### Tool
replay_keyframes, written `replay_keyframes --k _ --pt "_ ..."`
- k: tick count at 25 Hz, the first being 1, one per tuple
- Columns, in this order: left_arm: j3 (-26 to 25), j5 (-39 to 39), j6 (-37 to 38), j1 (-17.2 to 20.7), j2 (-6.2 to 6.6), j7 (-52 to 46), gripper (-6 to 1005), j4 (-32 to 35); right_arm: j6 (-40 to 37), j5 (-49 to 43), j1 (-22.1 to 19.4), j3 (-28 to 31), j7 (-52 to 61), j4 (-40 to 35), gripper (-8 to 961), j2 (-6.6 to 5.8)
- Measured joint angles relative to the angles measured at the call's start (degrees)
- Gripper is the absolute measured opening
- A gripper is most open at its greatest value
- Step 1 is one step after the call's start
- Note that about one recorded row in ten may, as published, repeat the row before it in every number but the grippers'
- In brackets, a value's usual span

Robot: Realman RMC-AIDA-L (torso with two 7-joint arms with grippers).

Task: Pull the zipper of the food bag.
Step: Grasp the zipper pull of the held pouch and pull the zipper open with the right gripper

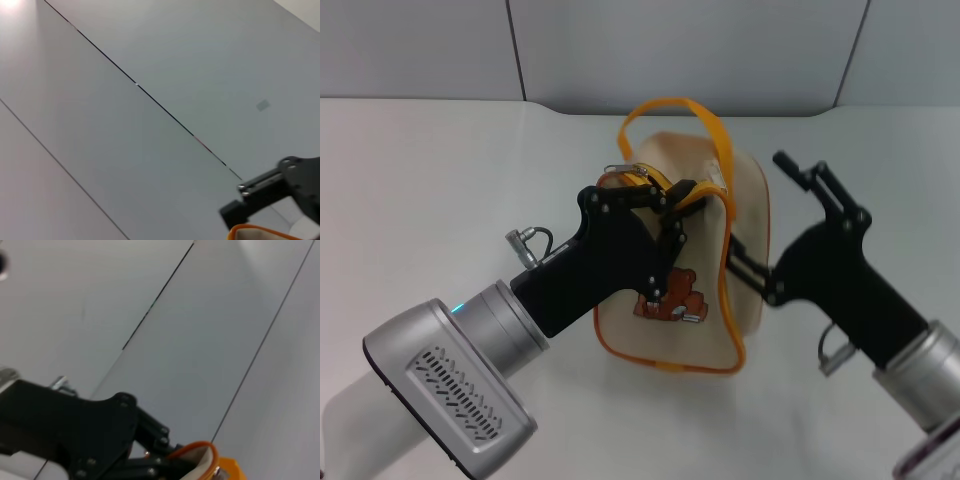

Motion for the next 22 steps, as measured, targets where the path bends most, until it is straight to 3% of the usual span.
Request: replay_keyframes --k 9,22 --pt "-0.3 0.0 0.0 -0.2 0.0 0.0 61 0.0 1.0 -0.4 -3.3 1.0 -3.0 0.2 820 0.03" --pt "-0.3 -0.2 0.0 0.1 -0.05 0.0 62 0.0 1.8 -0.6 -0.3 1.7 -3.1 1.1 784 0.03"
